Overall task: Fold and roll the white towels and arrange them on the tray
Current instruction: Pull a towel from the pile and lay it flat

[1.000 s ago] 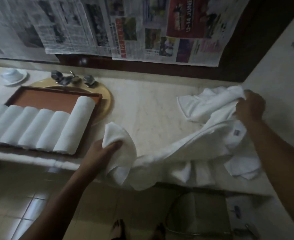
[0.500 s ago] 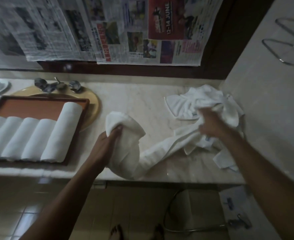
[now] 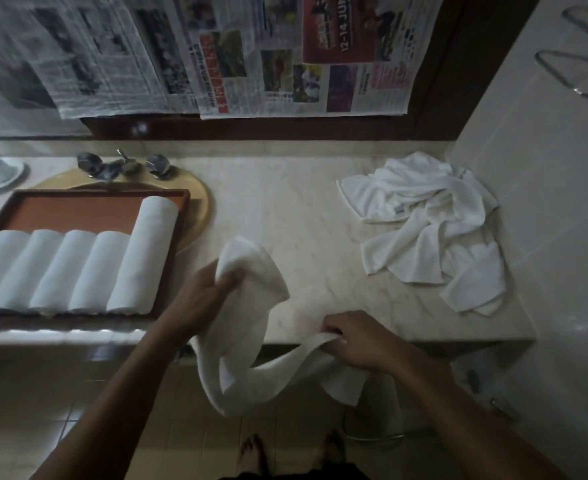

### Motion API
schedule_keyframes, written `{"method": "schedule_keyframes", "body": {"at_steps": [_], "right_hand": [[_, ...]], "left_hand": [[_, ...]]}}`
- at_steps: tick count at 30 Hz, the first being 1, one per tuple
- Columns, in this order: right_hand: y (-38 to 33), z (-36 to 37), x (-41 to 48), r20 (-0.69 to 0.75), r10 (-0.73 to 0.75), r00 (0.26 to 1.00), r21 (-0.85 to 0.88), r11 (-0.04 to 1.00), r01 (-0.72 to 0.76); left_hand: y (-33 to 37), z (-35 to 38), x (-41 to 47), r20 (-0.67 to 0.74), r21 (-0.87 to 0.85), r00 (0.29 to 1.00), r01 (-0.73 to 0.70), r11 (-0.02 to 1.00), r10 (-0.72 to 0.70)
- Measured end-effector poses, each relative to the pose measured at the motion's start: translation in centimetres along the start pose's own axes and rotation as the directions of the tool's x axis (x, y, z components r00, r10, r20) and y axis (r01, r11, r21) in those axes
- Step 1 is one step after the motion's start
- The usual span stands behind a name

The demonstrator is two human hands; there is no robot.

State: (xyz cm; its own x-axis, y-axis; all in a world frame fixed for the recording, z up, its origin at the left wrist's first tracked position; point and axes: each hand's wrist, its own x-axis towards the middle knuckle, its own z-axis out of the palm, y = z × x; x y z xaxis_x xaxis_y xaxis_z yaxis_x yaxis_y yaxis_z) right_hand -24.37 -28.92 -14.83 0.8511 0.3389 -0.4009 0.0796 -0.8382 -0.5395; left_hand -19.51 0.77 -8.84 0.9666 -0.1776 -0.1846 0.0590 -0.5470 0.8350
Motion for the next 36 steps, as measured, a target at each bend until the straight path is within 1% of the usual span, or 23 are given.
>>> {"method": "schedule_keyframes", "body": {"at_steps": [2,3,4,5,6,7,10,11,12,13,14,16,18,20,21,23,25,27,30,31,33,35,36], "right_hand": [[-2.3,-1.6,-0.8,-0.072,-0.009,0.997,-0.04,0.999,0.006],[-3.4,-2.4,-1.2,-0.088,-0.022,0.996,-0.035,0.999,0.019],[-4.5,-3.0,-1.6,-0.101,-0.044,0.994,-0.018,0.999,0.043],[-5.6,-3.5,-1.9,-0.108,-0.072,0.991,0.011,0.997,0.074],[-6.7,-3.8,-2.2,-0.106,-0.095,0.99,0.054,0.993,0.101],[-7.8,-3.8,-2.4,-0.108,-0.109,0.988,0.107,0.987,0.12],[-10.3,-3.8,-2.3,-0.192,-0.11,0.975,0.249,0.956,0.157],[-10.7,-4.1,-2.2,-0.218,-0.109,0.97,0.267,0.949,0.167],[-11.0,-4.5,-2.2,-0.214,-0.113,0.97,0.261,0.95,0.169],[-10.8,-5.1,-2.4,-0.167,-0.12,0.979,0.223,0.962,0.156],[-10.4,-5.6,-2.5,-0.091,-0.12,0.989,0.136,0.982,0.132],[-8.7,-5.9,-2.6,0.034,-0.037,0.999,-0.089,0.995,0.04],[-6.2,-5.8,-2.9,0.022,0.091,0.996,-0.168,0.982,-0.086],[-4.5,-5.8,-3.5,-0.074,0.12,0.99,-0.083,0.989,-0.126],[-4.2,-5.9,-3.8,-0.137,0.098,0.986,0.014,0.995,-0.097],[-5.4,-5.8,-4.0,-0.282,0.031,0.959,0.234,0.972,0.037],[-8.3,-5.5,-3.6,-0.387,-0.036,0.921,0.345,0.921,0.181],[-11.3,-4.8,-2.6,-0.41,-0.118,0.904,0.348,0.896,0.275],[-13.6,-3.9,-1.0,-0.442,-0.163,0.882,0.315,0.892,0.323],[-13.4,-4.0,-0.6,-0.442,-0.148,0.885,0.339,0.886,0.318],[-12.4,-4.3,-0.6,-0.368,-0.109,0.924,0.375,0.891,0.254],[-10.9,-4.1,-0.7,-0.27,-0.104,0.957,0.23,0.958,0.17],[-10.2,-3.7,-0.7,-0.258,-0.098,0.961,0.181,0.972,0.147]], "left_hand": [[-1.9,0.2,-0.6,0.106,0.212,0.991,0.061,0.975,-0.085],[-2.6,0.3,-0.9,0.13,0.367,0.981,0.091,0.926,-0.148],[-3.2,0.5,-1.1,0.13,0.528,0.976,0.083,0.845,-0.178],[-3.6,0.8,-1.2,0.135,0.637,0.975,0.053,0.769,-0.179],[-3.6,1.0,-1.5,0.166,0.662,0.976,-0.005,0.75,-0.141],[-3.0,1.2,-2.1,0.233,0.616,0.968,-0.076,0.784,-0.089],[-0.7,2.2,-3.0,0.406,0.303,0.909,-0.23,0.925,0.094],[-0.3,2.5,-3.1,0.397,0.247,0.906,-0.257,0.934,0.145],[0.0,2.5,-3.1,0.34,0.221,0.917,-0.293,0.93,0.208],[0.5,2.3,-3.1,0.274,0.195,0.927,-0.314,0.929,0.255],[0.5,1.9,-2.9,0.215,0.157,0.935,-0.318,0.935,0.282],[0.2,0.4,-2.9,0.142,0.069,0.953,-0.278,0.958,0.266],[-0.2,-1.2,-3.1,0.087,0.036,0.969,-0.236,0.971,0.232],[-1.3,-2.7,-3.4,0.043,0.035,0.982,-0.187,0.982,0.186],[-1.9,-3.2,-3.5,0.044,0.056,0.988,-0.153,0.987,0.151],[-2.8,-3.4,-3.9,0.095,0.148,0.991,-0.107,0.983,0.094],[-2.5,-2.2,-4.3,0.159,0.241,0.979,-0.161,0.957,0.125],[-1.0,0.0,-4.5,0.169,0.241,0.959,-0.262,0.934,0.226],[1.3,1.4,-4.0,0.032,0.196,0.947,-0.318,0.928,0.318],[1.5,1.1,-3.7,0.003,0.153,0.948,-0.314,0.937,0.317],[1.6,-0.1,-3.5,-0.011,0.02,0.95,-0.312,0.95,0.312],[1.1,-1.3,-3.5,-0.019,-0.103,0.964,-0.266,0.958,0.266],[0.7,-1.8,-3.5,-0.011,-0.114,0.971,-0.239,0.964,0.24]]}}
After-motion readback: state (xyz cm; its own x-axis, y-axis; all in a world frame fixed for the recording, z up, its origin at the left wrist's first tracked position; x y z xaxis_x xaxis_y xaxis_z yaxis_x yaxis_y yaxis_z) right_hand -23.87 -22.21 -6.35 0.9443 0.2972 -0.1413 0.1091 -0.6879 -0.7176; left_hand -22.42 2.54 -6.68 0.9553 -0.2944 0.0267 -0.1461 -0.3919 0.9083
